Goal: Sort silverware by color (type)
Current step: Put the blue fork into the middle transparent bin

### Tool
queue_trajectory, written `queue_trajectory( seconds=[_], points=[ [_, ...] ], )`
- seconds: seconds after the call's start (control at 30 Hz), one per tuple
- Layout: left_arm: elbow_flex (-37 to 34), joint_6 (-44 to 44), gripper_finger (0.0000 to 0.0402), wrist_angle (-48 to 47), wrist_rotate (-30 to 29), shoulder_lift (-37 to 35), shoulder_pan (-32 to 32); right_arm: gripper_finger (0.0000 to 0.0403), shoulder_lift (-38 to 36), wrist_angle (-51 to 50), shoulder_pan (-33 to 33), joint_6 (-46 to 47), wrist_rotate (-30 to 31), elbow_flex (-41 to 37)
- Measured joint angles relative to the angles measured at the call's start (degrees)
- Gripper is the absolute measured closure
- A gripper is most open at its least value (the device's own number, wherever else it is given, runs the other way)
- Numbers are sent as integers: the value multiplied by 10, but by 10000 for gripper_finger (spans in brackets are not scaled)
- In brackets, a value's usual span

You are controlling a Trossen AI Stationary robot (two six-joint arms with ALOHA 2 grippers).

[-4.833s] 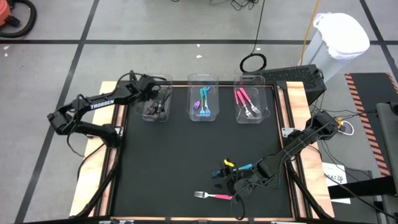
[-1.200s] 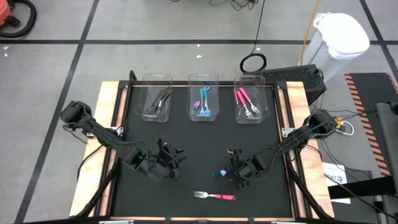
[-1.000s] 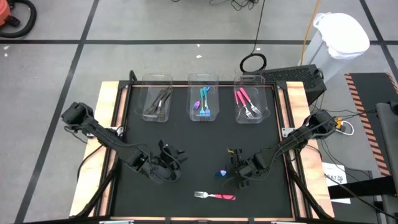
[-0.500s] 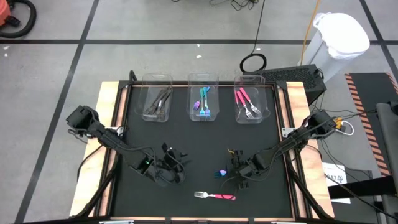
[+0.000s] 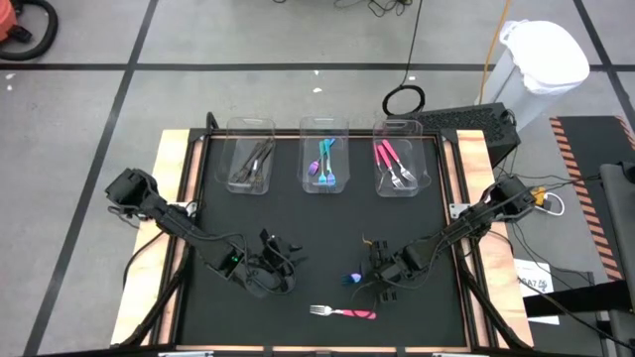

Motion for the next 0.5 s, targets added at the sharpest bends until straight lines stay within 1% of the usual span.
queue_trajectory(
  seconds=[0.2, 0.3, 0.4, 0.5],
  points=[
    [0, 2, 253, 10, 3, 0, 0, 363, 0, 0, 0, -2, -2, 0],
    [0, 2, 253, 10, 7, 0, 0, 383, 1, -1, 0, -6, -2, 0],
    [0, 2, 253, 10, 8, 0, 0, 391, 1, -1, 0, -15, -2, 0],
    [0, 2, 253, 10, 8, 0, 0, 389, 1, -2, 0, -24, -1, 0]
  ],
)
